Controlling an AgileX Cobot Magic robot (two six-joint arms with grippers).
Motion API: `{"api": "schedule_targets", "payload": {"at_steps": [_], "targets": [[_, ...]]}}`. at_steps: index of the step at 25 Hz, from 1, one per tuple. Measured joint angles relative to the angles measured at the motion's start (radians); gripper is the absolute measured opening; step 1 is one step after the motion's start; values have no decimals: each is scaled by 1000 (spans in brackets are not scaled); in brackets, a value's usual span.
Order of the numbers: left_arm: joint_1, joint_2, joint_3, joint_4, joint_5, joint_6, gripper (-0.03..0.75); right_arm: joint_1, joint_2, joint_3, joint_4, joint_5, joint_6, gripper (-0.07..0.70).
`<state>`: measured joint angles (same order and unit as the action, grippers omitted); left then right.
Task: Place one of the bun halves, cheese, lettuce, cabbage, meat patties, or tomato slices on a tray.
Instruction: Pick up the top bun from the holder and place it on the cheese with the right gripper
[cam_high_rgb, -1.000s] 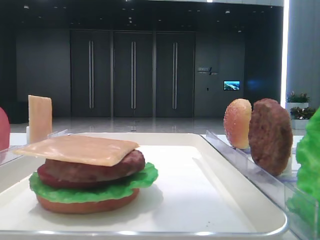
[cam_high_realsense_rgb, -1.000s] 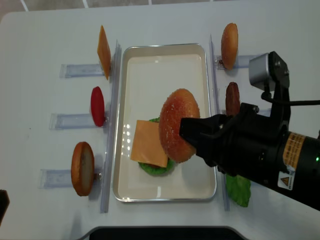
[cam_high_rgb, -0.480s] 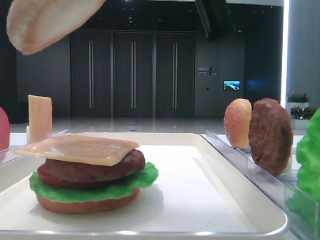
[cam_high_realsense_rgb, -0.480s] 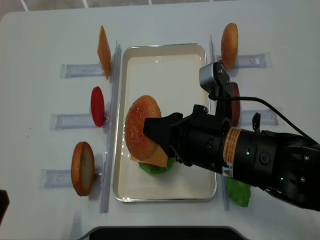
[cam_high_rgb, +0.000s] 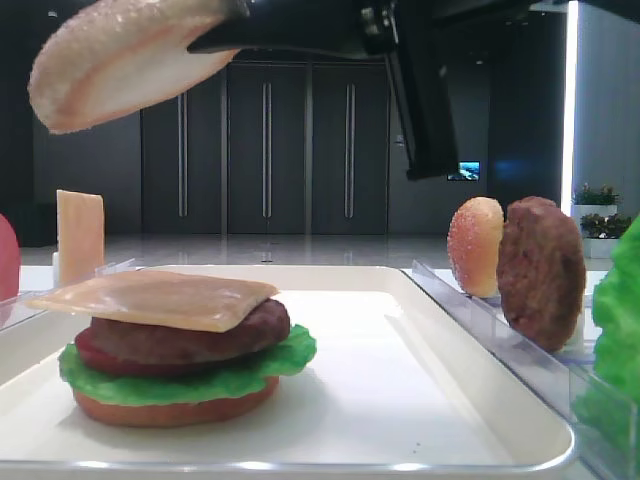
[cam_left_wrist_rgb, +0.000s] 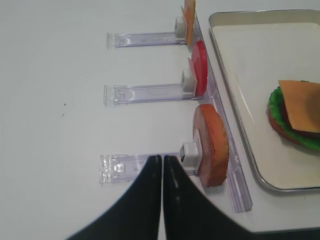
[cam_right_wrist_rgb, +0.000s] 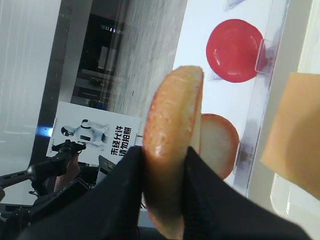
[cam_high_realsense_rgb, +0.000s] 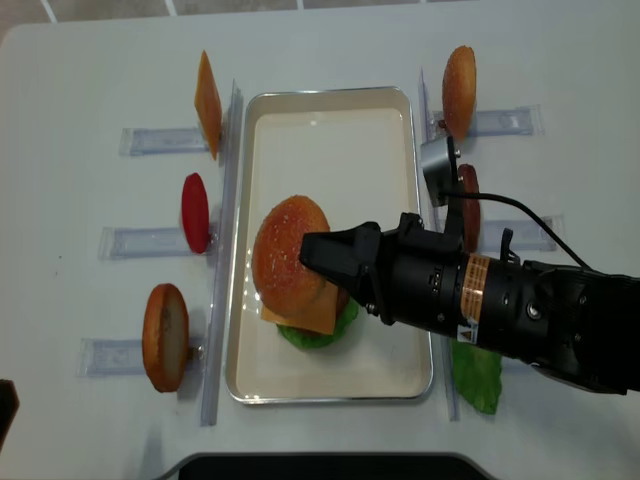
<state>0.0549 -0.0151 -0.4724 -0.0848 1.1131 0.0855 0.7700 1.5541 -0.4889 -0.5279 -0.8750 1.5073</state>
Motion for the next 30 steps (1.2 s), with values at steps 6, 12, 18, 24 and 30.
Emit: {"api": "schedule_targets", "payload": {"at_steps": [6, 12, 18, 24, 30], "targets": [[0, 0, 0, 0, 0, 0, -7, -33, 84, 42, -3, -105, 1, 167], [0, 0, 0, 0, 0, 0, -7, -33, 157, 42, -3, -169, 1, 167], [0, 0, 0, 0, 0, 0, -7, -34, 193, 42, 29, -190, -4, 167], [0, 0, 0, 0, 0, 0, -7, -40, 195, 42, 70, -197, -5, 167], [0, 0, 0, 0, 0, 0, -7, -40, 195, 42, 80, -197, -6, 167]]}}
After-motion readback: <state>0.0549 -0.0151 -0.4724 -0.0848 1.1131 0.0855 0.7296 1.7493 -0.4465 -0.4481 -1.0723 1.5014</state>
